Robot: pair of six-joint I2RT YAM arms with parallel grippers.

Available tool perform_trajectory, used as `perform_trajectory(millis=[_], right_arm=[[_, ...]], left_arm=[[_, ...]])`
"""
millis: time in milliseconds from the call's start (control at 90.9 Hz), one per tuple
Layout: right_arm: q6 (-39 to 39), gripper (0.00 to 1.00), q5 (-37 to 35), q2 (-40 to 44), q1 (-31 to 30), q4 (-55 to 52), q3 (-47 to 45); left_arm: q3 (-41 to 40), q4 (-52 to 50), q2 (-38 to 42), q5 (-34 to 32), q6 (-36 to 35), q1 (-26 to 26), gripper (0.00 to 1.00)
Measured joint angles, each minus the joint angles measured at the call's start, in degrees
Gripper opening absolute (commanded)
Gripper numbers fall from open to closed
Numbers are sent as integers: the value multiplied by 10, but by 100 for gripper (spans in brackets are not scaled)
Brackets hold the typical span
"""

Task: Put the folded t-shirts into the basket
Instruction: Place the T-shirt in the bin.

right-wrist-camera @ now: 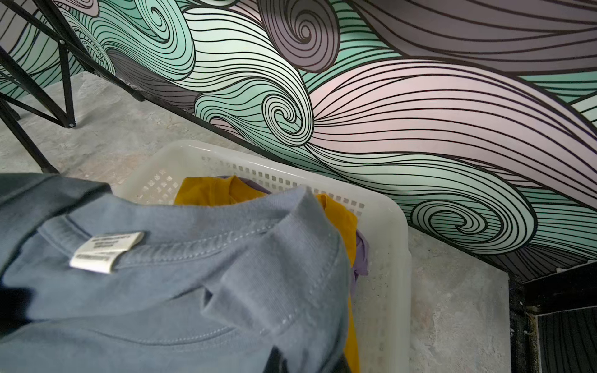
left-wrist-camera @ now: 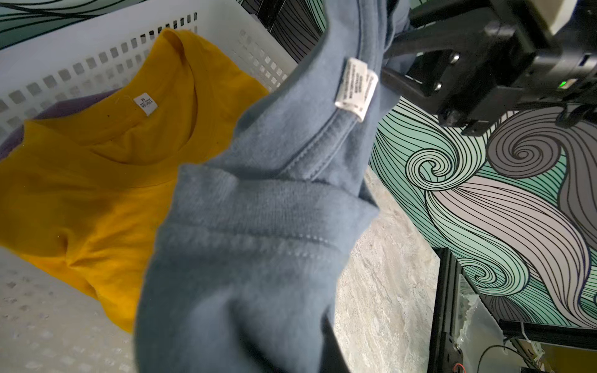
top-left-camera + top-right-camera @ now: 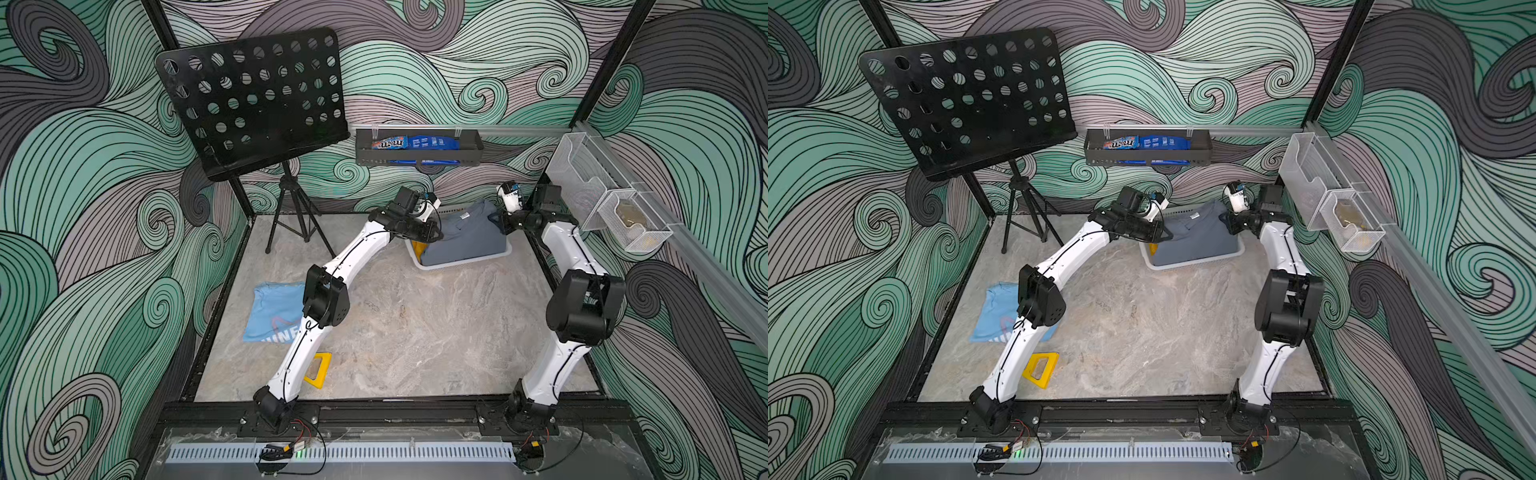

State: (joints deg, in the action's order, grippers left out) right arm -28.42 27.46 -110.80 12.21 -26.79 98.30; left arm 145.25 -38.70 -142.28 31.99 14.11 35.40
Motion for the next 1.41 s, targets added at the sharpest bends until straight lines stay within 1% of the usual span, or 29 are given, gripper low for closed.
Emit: perform_trajectory(millis=[462, 627, 847, 1056, 1211, 1409], right_arm=[[-11, 0, 1, 0, 8, -43, 17], [-12, 0, 1, -2, 9, -61, 38], [-12, 0, 1, -28, 8, -74, 65], [-15, 0, -9, -55, 1, -83, 70], [-19, 0, -20, -66, -4, -83, 80], [-18, 0, -32, -77, -9, -76, 84]], left_arm=[[0, -17, 25, 3, 29, 10, 0], [-10, -20, 33, 4, 40, 14, 0], [-42, -17, 45, 12, 76, 21, 0], [-49, -15, 46, 16, 104, 26, 0], [-49, -13, 46, 14, 113, 26, 0], [-47, -11, 45, -5, 115, 19, 0]])
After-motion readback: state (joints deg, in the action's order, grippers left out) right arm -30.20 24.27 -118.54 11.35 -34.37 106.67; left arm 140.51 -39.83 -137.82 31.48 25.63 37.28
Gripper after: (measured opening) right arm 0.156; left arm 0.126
